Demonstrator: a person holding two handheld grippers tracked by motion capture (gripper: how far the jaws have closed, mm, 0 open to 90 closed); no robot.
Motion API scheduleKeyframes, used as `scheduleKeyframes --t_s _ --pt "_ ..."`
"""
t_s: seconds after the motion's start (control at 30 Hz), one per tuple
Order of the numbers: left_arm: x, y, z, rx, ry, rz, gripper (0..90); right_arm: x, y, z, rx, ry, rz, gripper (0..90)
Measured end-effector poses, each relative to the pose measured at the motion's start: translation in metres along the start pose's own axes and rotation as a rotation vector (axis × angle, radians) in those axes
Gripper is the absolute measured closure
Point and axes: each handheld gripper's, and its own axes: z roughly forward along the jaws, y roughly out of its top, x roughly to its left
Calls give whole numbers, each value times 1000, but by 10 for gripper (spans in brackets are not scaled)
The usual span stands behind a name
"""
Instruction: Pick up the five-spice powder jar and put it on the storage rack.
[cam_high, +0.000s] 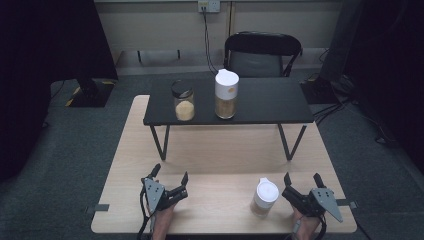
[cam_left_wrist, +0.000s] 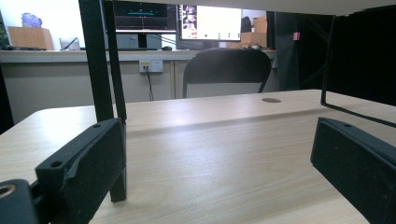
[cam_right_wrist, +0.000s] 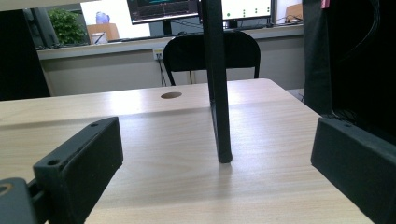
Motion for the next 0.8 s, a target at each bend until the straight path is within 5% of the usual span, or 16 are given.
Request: scheduleKeyframes --t_s 0.8 --pt "0 0 0 0 -1 -1 26 6 26 -15 -19 -5 -16 2"
